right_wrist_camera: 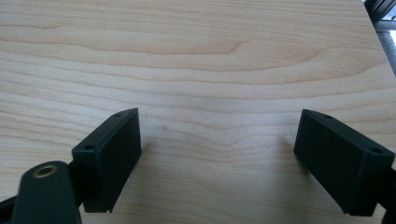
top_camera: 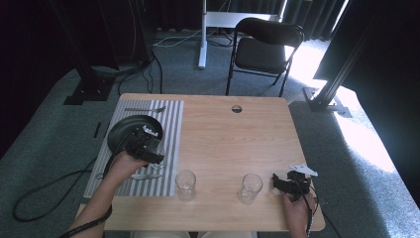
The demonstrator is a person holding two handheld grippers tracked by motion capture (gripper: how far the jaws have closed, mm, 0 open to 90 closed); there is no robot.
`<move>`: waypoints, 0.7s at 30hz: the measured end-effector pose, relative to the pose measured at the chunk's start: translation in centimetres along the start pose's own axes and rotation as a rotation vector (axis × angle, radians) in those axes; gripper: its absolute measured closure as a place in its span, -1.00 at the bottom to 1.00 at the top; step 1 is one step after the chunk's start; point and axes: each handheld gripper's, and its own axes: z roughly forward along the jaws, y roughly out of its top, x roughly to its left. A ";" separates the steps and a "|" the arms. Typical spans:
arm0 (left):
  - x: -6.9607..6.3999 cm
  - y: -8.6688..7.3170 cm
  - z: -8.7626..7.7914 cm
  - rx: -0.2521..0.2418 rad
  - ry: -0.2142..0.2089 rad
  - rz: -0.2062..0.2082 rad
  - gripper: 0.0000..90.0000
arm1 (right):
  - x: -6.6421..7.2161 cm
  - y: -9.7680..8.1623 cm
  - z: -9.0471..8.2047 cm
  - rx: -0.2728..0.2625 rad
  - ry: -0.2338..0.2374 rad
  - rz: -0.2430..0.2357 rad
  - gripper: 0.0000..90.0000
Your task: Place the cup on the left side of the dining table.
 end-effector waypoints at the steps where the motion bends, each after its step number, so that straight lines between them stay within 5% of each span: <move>1: 0.0 -0.1 -0.1 0.002 -0.008 -0.005 -0.65 | 0.0 0.0 0.0 0.000 0.000 0.000 -0.68; 7: 0.4 -1.3 -0.7 -0.018 -0.033 -0.058 -0.95 | 0.0 0.0 0.0 0.000 0.000 0.000 -0.68; 16: 1.2 -3.7 -1.7 -0.118 0.080 -0.126 -0.97 | 0.0 0.0 0.0 0.000 0.000 0.000 -0.68; 21: 1.5 -4.9 -1.9 -0.136 0.103 -0.151 -0.97 | 0.0 0.0 0.0 0.000 0.000 0.000 -0.68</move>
